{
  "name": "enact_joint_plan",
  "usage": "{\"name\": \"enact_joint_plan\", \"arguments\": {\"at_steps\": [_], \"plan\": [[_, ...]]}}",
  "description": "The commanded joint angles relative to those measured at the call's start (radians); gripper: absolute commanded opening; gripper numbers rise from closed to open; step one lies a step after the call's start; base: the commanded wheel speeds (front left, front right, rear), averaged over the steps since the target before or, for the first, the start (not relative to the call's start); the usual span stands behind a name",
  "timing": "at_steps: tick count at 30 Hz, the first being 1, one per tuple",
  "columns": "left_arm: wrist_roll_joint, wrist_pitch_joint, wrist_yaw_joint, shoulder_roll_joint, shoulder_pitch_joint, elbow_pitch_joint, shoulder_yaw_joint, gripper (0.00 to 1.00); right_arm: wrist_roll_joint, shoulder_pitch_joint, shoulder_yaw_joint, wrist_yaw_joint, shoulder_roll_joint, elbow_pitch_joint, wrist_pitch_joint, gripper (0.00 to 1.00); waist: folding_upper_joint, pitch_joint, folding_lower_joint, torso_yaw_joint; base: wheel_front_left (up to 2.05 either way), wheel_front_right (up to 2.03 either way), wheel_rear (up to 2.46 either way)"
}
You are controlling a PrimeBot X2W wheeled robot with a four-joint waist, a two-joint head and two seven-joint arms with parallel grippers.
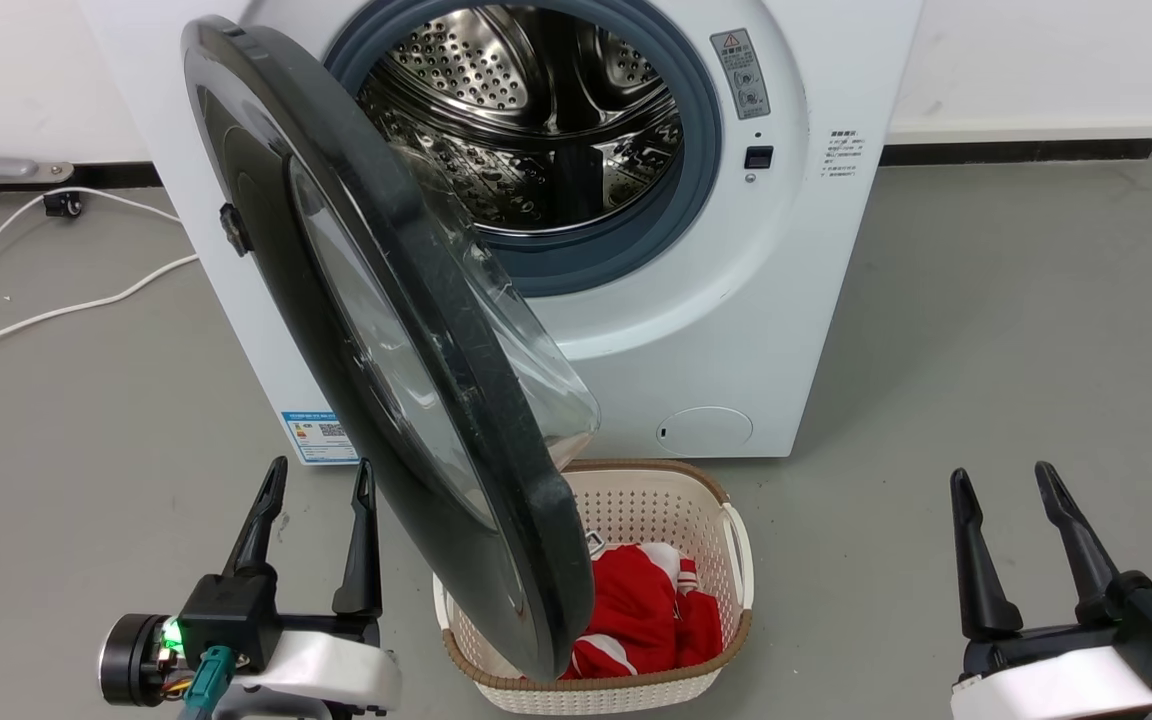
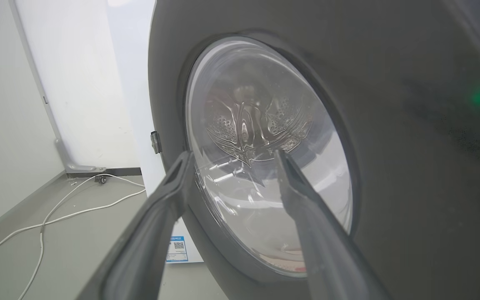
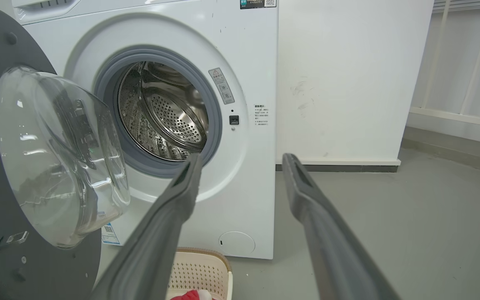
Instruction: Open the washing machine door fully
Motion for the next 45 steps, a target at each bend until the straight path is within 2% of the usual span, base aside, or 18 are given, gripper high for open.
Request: {"name": "enact_joint_plan", "arguments": {"at_steps": [1,2,3,4,8,15,22,28,32,36,40,45], "plan": [[0.009,-0.002,-0.003,-0.001,-0.009,-0.005,0.004,1.0,0.006,-0.011,-0.002,-0.001,0.003,0.004,-0.005,1.0,0.0,0.0,0.0,0.0,0.0,0.0,0.0],[0.008,-0.002,-0.003,-0.001,-0.008,-0.005,0.003,0.87,0.004,-0.011,-0.002,-0.001,0.003,0.005,-0.007,1.0,0.0,0.0,0.0,0.0,0.0,0.0,0.0],[0.008,-0.002,-0.004,-0.001,-0.007,-0.006,0.003,0.29,0.007,-0.011,-0.002,-0.001,0.003,0.006,-0.009,1.0,0.0,0.0,0.0,0.0,0.0,0.0,0.0],[0.007,-0.002,-0.005,-0.001,-0.007,-0.006,0.003,0.0,0.008,-0.011,-0.002,-0.001,0.003,0.007,-0.01,1.0,0.0,0.0,0.0,0.0,0.0,0.0,0.0],[0.003,-0.002,-0.004,-0.001,-0.009,-0.016,0.006,0.0,0.012,-0.012,-0.001,-0.001,0.003,0.009,-0.011,1.0,0.0,0.001,0.0,-0.001,0.0,0.0,0.0],[-0.01,-0.002,0.005,-0.001,-0.033,-0.126,0.017,0.0,0.017,-0.012,0.001,-0.001,0.003,0.012,-0.012,1.0,0.0,0.006,0.0,0.003,0.0,0.0,0.0],[-0.037,-0.002,0.022,-0.001,-0.074,-0.31,0.03,0.0,0.018,-0.019,-0.001,-0.001,0.003,0.023,-0.012,1.0,0.0,0.005,0.0,0.006,0.0,0.0,0.0],[-0.035,-0.002,0.026,-0.001,-0.118,-0.499,-0.012,0.0,0.02,-0.018,-0.002,-0.001,0.003,0.025,-0.011,1.0,0.0,0.002,0.0,0.005,0.0,0.0,0.0],[-0.025,-0.001,0.008,-0.001,-0.143,-0.592,-0.073,0.0,0.022,-0.014,-0.003,-0.001,0.003,0.024,-0.008,1.0,0.0,0.001,0.0,0.003,0.0,0.0,0.0],[-0.018,-0.001,-0.019,-0.001,-0.15,-0.618,-0.168,0.0,0.024,-0.015,-0.005,-0.001,0.003,0.025,-0.006,1.0,0.0,0.002,0.0,0.002,0.0,0.0,0.0],[-0.012,-0.001,-0.044,0.003,-0.109,-0.57,-0.288,0.0,0.026,-0.017,-0.004,-0.001,0.003,0.033,-0.006,1.0,0.0,-0.001,0.0,0.001,0.0,0.0,0.0],[-0.027,0.055,-0.069,0.042,-0.051,-0.46,-0.434,0.0,0.033,-0.014,0.0,-0.001,0.003,0.034,-0.002,1.0,0.0,-0.003,0.0,-0.002,0.0,0.0,0.0]]}}
